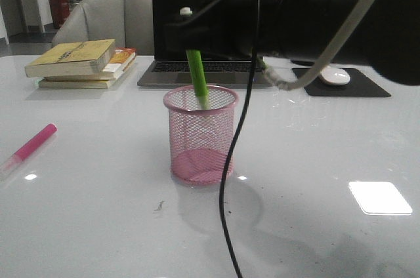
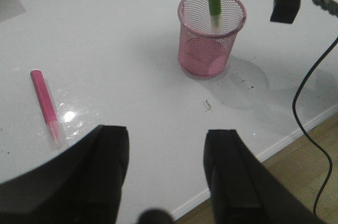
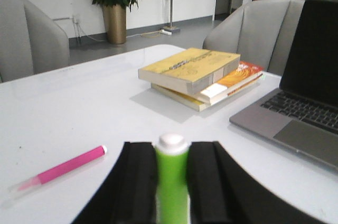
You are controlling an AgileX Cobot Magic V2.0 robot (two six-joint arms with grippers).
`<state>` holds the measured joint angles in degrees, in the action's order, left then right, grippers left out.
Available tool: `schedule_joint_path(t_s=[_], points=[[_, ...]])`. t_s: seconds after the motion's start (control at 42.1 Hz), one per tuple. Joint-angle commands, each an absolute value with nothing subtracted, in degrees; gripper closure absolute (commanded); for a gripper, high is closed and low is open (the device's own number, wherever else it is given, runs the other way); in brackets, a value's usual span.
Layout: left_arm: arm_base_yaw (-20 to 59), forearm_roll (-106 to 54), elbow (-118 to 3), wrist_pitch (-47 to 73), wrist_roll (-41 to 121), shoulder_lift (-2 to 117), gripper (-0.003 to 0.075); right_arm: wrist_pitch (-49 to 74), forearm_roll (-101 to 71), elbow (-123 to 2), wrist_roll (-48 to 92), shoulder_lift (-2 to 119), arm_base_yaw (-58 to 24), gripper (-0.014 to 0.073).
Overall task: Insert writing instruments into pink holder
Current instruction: 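Lower the green marker into the holder, open and withdraw right gripper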
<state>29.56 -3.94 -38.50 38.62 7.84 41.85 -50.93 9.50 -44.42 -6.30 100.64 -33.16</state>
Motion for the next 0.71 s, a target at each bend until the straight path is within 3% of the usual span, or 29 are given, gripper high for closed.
schedule_joint_path(t_s=[0.0, 0.237, 0.451, 0.688], points=[[30.0, -4.9, -40.4, 34.3, 7.8, 41.9, 0.0318, -56.8, 9.6, -45.8, -6.1, 100.0, -33.1, 0.0432], [30.0, -4.9, -40.4, 34.3, 7.8, 41.9, 0.0318, -55.9, 9.6, -45.7, -6.1, 100.3, -33.0, 0.0156], [30.0, -4.9, -40.4, 34.3, 7.8, 41.9, 0.0318, -46.7, 9.6, -45.7, -6.1, 91.8, -33.0, 0.0146], [30.0, -4.9, -40.4, 34.3, 7.8, 41.9, 0.0318, -10.0, 9.6, -45.8, -6.1, 71.8, -33.0, 0.0146]])
